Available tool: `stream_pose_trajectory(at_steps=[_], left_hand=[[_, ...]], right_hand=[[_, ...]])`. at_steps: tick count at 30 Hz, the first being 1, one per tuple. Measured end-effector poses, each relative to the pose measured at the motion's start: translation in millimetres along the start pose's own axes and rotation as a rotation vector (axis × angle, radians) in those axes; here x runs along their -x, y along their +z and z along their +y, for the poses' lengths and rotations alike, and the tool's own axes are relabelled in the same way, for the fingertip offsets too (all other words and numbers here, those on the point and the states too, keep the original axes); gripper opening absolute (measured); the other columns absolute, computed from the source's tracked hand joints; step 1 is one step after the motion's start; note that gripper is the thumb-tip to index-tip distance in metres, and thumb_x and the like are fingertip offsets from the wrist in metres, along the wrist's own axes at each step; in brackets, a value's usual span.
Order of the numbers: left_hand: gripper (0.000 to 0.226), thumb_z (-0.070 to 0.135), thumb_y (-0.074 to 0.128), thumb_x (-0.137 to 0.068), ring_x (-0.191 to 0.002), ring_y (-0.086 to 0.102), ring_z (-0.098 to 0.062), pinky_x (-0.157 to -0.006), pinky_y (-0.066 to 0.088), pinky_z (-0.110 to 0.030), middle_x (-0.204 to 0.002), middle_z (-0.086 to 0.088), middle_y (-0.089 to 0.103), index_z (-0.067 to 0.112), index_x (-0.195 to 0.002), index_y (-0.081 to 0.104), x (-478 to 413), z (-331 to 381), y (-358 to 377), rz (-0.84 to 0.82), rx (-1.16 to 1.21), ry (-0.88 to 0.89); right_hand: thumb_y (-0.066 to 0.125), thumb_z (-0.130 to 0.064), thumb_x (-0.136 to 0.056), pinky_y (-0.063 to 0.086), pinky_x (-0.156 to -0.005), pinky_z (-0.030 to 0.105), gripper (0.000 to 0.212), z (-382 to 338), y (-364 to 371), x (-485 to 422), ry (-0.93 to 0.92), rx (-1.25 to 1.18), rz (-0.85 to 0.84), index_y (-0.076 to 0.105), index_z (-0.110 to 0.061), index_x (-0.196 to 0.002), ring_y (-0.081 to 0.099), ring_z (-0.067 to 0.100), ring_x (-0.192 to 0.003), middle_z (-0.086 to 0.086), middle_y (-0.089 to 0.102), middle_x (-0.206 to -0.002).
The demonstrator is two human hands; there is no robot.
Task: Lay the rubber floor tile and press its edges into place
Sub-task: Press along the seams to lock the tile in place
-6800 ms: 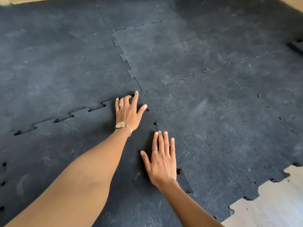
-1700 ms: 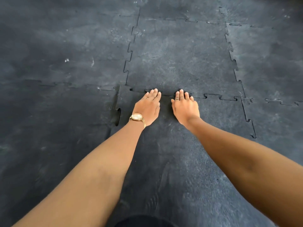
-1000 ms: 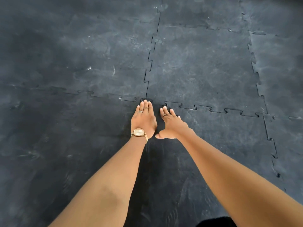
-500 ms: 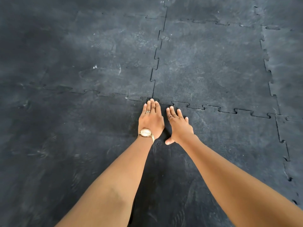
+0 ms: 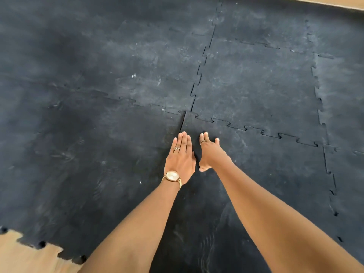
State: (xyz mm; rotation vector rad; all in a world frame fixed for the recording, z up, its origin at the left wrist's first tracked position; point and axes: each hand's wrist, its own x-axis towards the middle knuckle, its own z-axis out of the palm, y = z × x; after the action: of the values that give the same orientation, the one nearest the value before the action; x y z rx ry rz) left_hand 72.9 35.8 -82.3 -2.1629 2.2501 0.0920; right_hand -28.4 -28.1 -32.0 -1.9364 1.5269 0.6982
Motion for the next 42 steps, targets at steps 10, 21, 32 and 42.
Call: stream_pose_trajectory(at_steps=[10,21,32,42], left_hand=[[0.070,0.036,0.027,-0.091,-0.142,0.023,-0.037,-0.117,0.009,-0.043,-0.150,-0.028,0.027,-0.008,-0.145,0.020,-13.9,-13.5,0.2,-0.062,-0.032,0.114],[0.057,0.031,0.019,-0.102,-0.147,-0.001,-0.025,-0.120,0.001,-0.038,-0.159,-0.016,0.007,0.002,-0.150,0.009,12.5,-13.2,-0.8,-0.041,0.163,0.034],[0.071,0.046,0.018,-0.098,-0.146,0.005,-0.028,-0.120,0.008,-0.040,-0.157,-0.021,0.013,-0.003,-0.148,0.017,96.4,-6.4,-1.2,-0.062,0.128,-0.011],[0.067,0.043,0.029,-0.096,-0.133,0.041,-0.035,-0.114,0.029,-0.043,-0.140,-0.027,0.045,-0.008,-0.138,0.037,77.9,-31.3,-0.7,-0.116,-0.020,0.175]], right_hand=[[0.091,-0.047,-0.053,0.021,-0.110,0.068,0.153,-2.0,6.8,5.7,0.022,0.109,0.013,-0.024,-0.014,-0.150,-0.018,0.033,-0.147,-0.003,-0.026,-0.159],[0.094,-0.039,-0.051,0.015,-0.107,0.072,0.152,-1.7,8.3,9.9,0.016,0.032,0.047,-0.019,-0.019,-0.152,-0.017,0.031,-0.147,-0.008,-0.021,-0.160],[0.076,-0.016,-0.081,0.024,-0.109,0.068,0.115,-22.8,42.7,45.7,-0.170,0.129,-0.035,-0.013,-0.018,-0.153,-0.010,0.034,-0.148,-0.009,-0.019,-0.161],[0.091,-0.033,-0.058,0.022,-0.106,0.072,0.145,-9.6,43.1,39.4,-0.166,0.330,0.006,-0.021,-0.027,-0.150,-0.016,0.032,-0.148,-0.015,-0.025,-0.158]])
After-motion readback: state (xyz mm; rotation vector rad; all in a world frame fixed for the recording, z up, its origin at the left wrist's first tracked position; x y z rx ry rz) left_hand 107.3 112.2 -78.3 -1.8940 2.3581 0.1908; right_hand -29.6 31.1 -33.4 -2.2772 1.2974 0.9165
